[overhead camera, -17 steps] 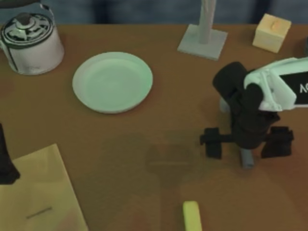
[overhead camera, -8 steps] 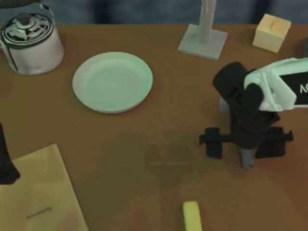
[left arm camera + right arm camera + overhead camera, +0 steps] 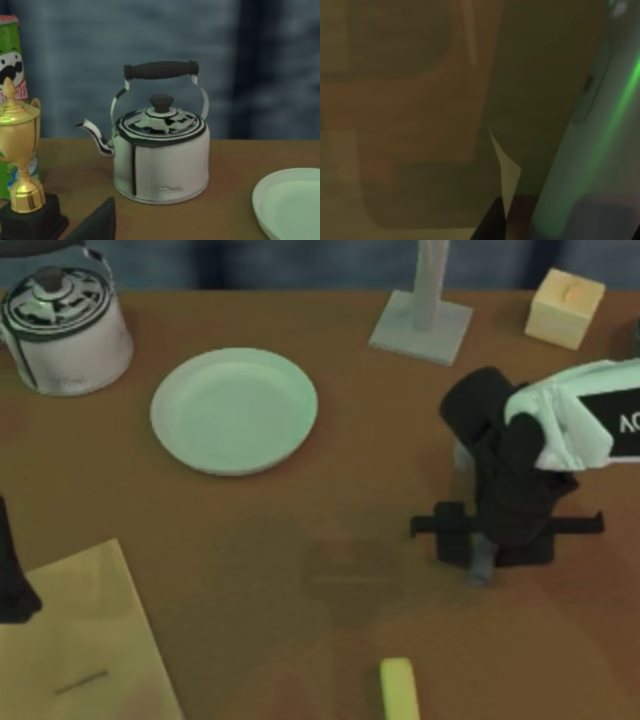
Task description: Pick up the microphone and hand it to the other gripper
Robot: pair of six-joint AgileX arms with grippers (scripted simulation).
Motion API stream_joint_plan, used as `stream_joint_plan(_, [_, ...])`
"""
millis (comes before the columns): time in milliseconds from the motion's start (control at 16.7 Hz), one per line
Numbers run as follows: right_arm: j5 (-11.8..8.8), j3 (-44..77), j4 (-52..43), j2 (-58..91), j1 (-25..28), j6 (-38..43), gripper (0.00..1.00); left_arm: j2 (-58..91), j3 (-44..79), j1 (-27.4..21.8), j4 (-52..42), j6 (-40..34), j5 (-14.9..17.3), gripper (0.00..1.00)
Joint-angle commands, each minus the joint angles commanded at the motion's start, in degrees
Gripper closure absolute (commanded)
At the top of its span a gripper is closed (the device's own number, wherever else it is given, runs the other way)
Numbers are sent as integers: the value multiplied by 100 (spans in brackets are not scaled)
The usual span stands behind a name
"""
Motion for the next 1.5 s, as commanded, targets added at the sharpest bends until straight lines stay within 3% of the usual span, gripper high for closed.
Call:
stream_joint_plan(480, [0, 0, 0, 0, 0, 0, 100, 0, 0, 0, 0, 0, 0, 0])
stream_joint_plan(540, [-269, 135, -58, -244, 74, 168, 100, 0, 0, 0, 0, 0, 0, 0])
stream_joint_plan(780, [-361, 71, 306, -302, 96, 35, 100, 0, 0, 0, 0, 0, 0, 0])
stream_joint_plan(1080, [-770, -327, 1990, -615, 121, -520, 100, 0, 0, 0, 0, 0, 0, 0])
stream_joint_plan(1500, [-1611, -1340, 5727, -1386, 134, -1699, 100, 0, 0, 0, 0, 0, 0, 0])
